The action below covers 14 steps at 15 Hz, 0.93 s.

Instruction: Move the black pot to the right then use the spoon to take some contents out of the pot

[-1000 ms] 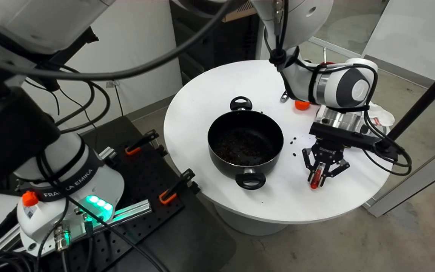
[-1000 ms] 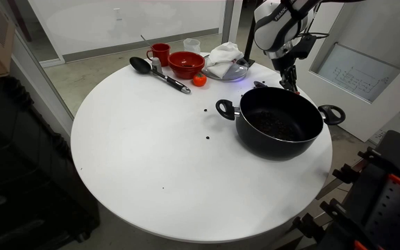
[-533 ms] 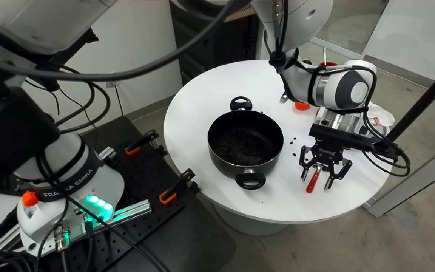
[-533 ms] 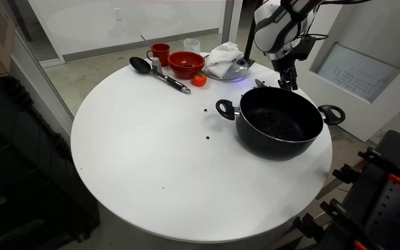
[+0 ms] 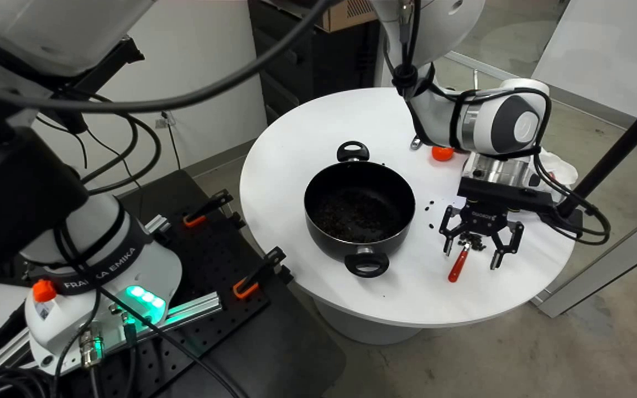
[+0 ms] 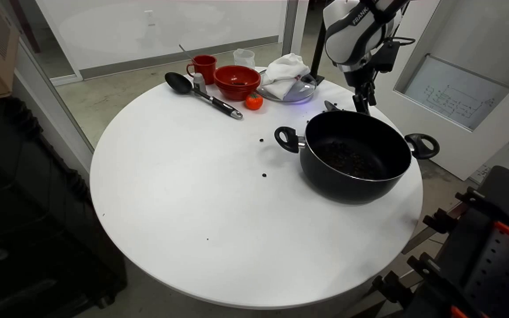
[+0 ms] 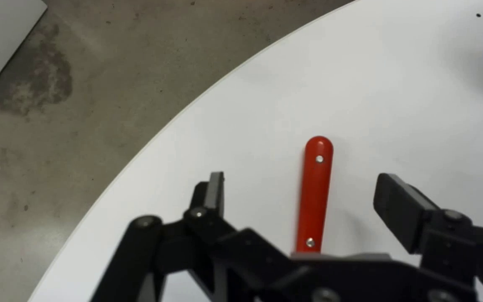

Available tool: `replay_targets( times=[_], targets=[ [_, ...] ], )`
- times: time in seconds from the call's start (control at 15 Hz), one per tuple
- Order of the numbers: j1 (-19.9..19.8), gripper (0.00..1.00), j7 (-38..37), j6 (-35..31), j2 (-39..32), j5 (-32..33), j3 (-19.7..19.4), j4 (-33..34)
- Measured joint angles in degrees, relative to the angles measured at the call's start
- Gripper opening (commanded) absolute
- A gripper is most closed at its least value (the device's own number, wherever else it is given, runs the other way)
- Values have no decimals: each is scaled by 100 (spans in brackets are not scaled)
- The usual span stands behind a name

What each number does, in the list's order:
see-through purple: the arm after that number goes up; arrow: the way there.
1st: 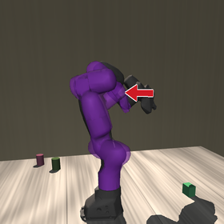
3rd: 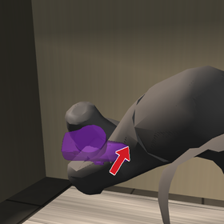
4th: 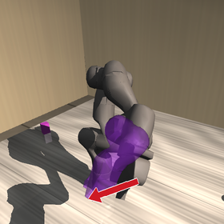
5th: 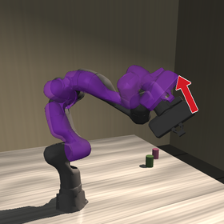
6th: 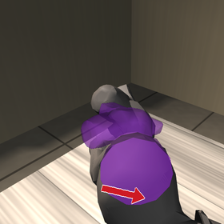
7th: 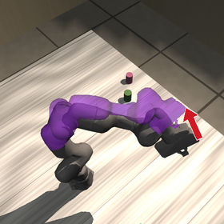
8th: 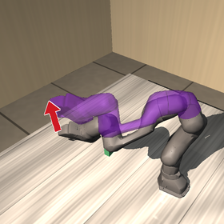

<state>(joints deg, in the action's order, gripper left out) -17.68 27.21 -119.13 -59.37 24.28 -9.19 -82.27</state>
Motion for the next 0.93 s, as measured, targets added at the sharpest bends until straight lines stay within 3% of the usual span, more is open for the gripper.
replay_targets(
  times=[0.53, 0.93],
  targets=[
    [-69, 0, 422, -1464, 1977, -126, 223, -1964],
    [-495, 0, 1161, -2167, 3834, -1364, 585, -3676]
  ],
)
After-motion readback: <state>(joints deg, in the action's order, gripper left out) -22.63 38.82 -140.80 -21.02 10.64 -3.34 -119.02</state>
